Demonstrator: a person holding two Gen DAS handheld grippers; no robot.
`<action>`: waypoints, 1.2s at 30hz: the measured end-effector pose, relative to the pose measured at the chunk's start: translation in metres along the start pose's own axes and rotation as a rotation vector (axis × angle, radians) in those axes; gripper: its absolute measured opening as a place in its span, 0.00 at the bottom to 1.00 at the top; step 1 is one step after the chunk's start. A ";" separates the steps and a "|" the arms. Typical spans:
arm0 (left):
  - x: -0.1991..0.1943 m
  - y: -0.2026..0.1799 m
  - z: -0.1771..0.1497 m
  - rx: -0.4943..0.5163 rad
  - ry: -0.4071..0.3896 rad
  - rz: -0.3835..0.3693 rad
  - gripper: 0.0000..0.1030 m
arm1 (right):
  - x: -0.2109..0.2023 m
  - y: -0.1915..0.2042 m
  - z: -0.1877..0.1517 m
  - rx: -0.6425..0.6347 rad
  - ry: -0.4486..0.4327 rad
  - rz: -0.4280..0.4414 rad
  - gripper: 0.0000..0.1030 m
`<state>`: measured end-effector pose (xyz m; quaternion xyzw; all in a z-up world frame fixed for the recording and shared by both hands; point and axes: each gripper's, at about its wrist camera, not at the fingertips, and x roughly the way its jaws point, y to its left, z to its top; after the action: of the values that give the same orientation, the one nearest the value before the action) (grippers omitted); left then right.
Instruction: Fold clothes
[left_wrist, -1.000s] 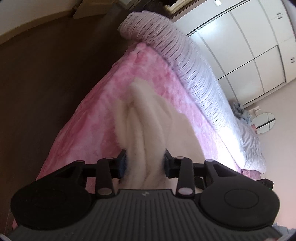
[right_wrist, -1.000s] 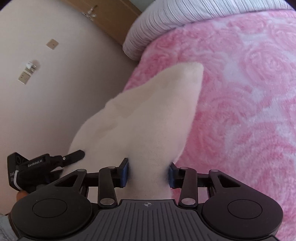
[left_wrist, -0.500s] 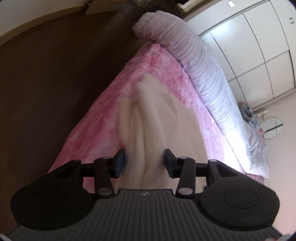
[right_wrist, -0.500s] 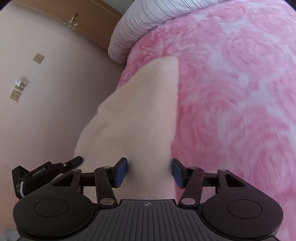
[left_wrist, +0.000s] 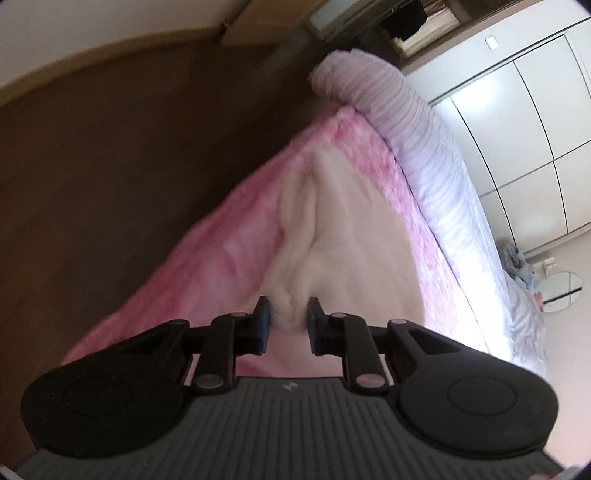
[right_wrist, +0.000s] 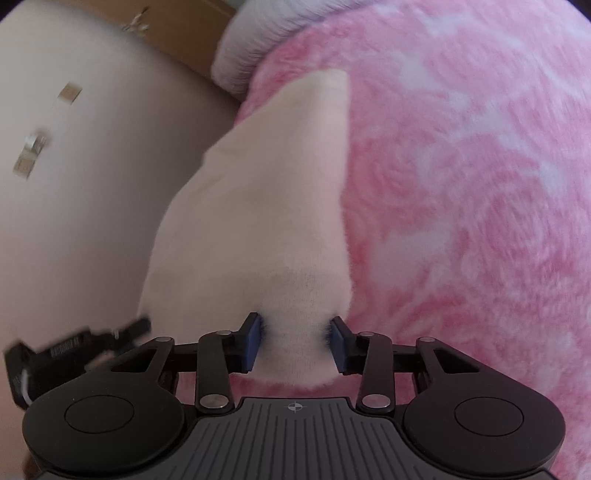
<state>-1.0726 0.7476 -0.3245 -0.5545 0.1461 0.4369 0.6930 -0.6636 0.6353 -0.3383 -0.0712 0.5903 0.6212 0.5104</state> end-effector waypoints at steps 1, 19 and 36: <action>0.005 0.003 0.000 0.001 0.004 0.011 0.16 | 0.003 0.001 -0.001 -0.019 0.002 -0.013 0.36; 0.001 -0.110 -0.008 0.518 -0.021 0.296 0.12 | -0.011 0.083 -0.011 -0.457 -0.074 -0.372 0.41; -0.026 -0.146 -0.054 0.507 0.083 0.542 0.27 | -0.002 0.105 -0.038 -0.566 0.158 -0.398 0.44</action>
<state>-0.9597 0.6873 -0.2314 -0.3237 0.4190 0.5315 0.6612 -0.7574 0.6262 -0.2784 -0.3712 0.4071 0.6412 0.5342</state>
